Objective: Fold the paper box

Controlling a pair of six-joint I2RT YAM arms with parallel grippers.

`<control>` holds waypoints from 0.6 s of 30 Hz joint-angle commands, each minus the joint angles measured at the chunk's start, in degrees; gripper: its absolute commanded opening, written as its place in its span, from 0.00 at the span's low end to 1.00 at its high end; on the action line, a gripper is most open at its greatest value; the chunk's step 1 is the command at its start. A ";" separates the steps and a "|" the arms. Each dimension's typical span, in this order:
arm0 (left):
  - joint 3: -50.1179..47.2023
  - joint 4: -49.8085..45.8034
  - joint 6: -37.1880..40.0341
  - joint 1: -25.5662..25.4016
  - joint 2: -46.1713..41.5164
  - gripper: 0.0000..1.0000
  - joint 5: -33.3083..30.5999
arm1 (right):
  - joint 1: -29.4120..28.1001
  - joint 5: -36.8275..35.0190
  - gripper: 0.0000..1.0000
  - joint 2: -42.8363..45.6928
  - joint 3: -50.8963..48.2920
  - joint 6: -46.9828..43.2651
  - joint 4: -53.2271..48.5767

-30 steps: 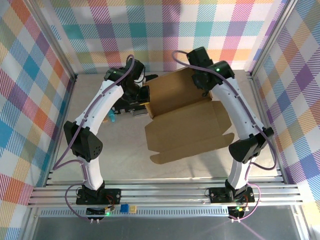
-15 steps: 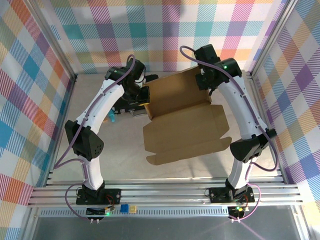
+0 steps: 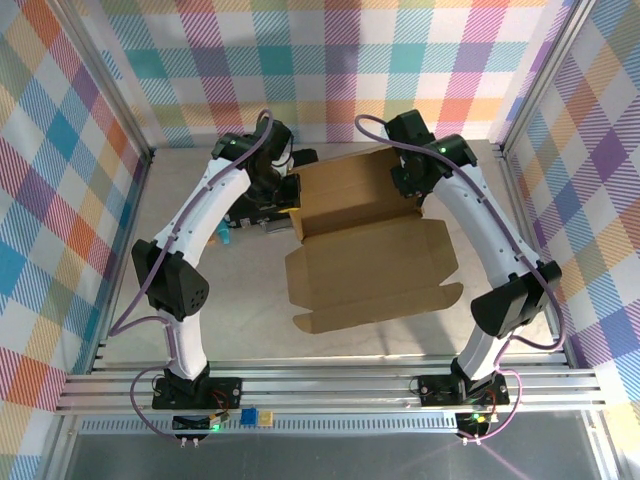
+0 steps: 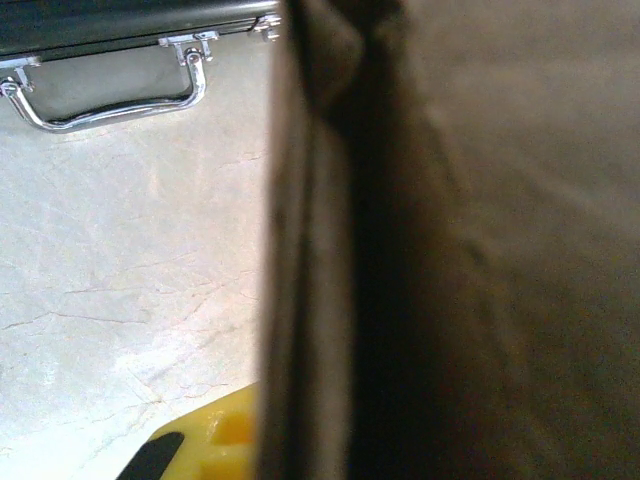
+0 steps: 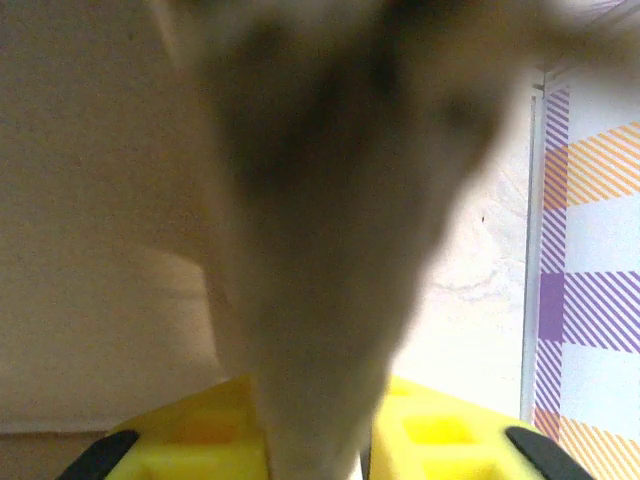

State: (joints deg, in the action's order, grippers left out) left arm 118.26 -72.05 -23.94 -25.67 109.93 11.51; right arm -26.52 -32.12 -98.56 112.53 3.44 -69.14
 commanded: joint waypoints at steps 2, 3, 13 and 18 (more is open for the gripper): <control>2.03 -1.43 -0.72 0.71 -0.01 0.00 0.42 | 0.60 -3.65 0.28 0.58 -0.21 0.08 0.11; 2.05 -1.43 -0.73 0.76 0.01 0.00 0.44 | 0.55 -3.57 0.30 0.33 -0.40 0.45 0.00; 2.02 -1.64 -0.65 0.80 0.11 0.00 0.53 | 0.44 -7.15 0.00 0.50 -2.87 1.56 1.56; 2.09 -1.65 -0.72 0.80 0.35 0.00 0.53 | -1.60 -18.51 0.00 0.67 -3.61 2.09 1.27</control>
State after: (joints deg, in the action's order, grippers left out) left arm 118.37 -71.61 -23.94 -25.78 110.21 12.60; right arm -28.32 -38.13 -98.56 109.86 4.38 -65.71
